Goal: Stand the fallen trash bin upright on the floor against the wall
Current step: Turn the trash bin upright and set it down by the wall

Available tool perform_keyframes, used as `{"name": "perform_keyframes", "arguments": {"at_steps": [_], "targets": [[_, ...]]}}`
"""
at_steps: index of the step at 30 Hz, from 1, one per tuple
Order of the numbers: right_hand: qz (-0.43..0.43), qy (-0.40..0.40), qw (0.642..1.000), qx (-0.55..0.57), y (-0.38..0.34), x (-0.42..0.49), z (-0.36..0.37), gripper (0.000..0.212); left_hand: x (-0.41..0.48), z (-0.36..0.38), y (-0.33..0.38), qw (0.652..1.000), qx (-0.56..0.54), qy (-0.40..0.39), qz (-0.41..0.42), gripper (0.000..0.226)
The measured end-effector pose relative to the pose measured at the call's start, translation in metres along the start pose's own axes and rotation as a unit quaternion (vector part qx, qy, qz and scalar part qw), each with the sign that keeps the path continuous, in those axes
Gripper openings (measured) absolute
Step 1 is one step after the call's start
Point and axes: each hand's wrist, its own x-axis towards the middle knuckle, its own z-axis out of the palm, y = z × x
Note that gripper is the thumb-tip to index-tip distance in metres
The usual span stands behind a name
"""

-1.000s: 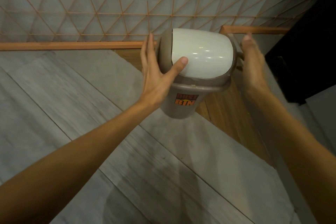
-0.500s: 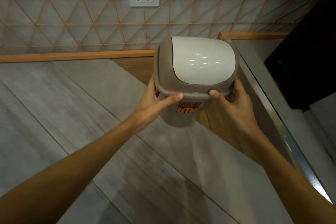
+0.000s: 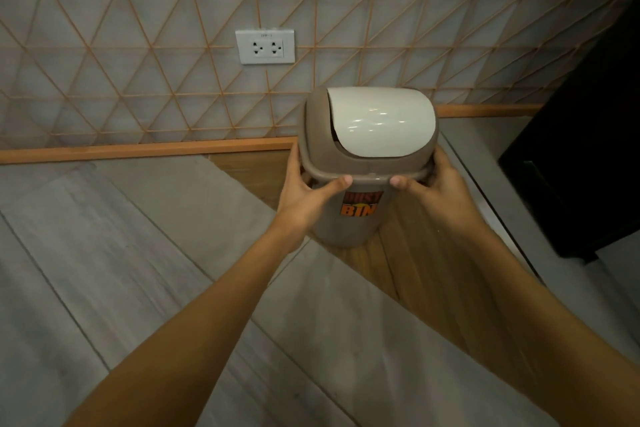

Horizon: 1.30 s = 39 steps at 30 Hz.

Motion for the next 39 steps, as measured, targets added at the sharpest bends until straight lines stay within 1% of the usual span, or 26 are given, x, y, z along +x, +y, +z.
{"name": "perform_keyframes", "arguments": {"at_steps": [4, 10, 12, 15, 19, 24, 28, 31, 33, 35, 37, 39], "targets": [[-0.012, 0.003, 1.000, -0.014, 0.003, 0.036, 0.000, 0.084, 0.035, 0.007, 0.004, 0.999, 0.030, 0.030, -0.022, 0.105], [-0.012, 0.013, 0.999, -0.040, 0.004, 0.081, -0.005, 0.076, 0.073, 0.025, 0.010, 0.996, -0.032, 0.046, -0.071, 0.097], [-0.001, 0.022, 0.999, -0.048, 0.005, 0.094, -0.003, 0.074, 0.087, 0.031, 0.011, 0.995, -0.036, 0.060, -0.077, 0.093], [0.019, 0.032, 0.997, -0.066, 0.009, 0.115, -0.002, 0.078, 0.106, 0.037, 0.012, 0.993, -0.027, 0.085, -0.075, 0.095], [0.038, 0.016, 0.995, -0.090, 0.010, 0.139, -0.002, 0.081, 0.126, 0.040, 0.015, 0.991, -0.011, 0.101, -0.082, 0.094], [0.067, 0.013, 0.990, -0.122, 0.005, 0.159, 0.000, 0.078, 0.144, 0.047, 0.017, 0.987, 0.021, 0.128, -0.096, 0.092], [0.081, 0.020, 0.987, -0.134, 0.005, 0.161, 0.002, 0.081, 0.148, 0.045, 0.019, 0.988, 0.037, 0.109, -0.099, 0.092], [0.096, 0.021, 0.983, -0.157, 0.006, 0.163, 0.004, 0.091, 0.146, 0.043, 0.024, 0.987, 0.069, 0.096, -0.105, 0.100], [0.116, 0.021, 0.976, -0.183, -0.003, 0.159, 0.007, 0.103, 0.143, 0.042, 0.028, 0.985, 0.117, 0.069, -0.109, 0.103], [0.123, 0.020, 0.970, -0.209, -0.014, 0.151, 0.012, 0.111, 0.136, 0.037, 0.032, 0.974, 0.205, 0.026, -0.096, 0.095], [0.123, 0.025, 0.964, -0.234, -0.023, 0.139, 0.015, 0.112, 0.126, 0.028, 0.033, 0.961, 0.266, 0.003, -0.077, 0.089], [0.110, 0.041, 0.963, -0.241, -0.032, 0.124, 0.014, 0.110, 0.116, 0.014, 0.027, 0.951, 0.296, -0.001, -0.086, 0.091]]}}
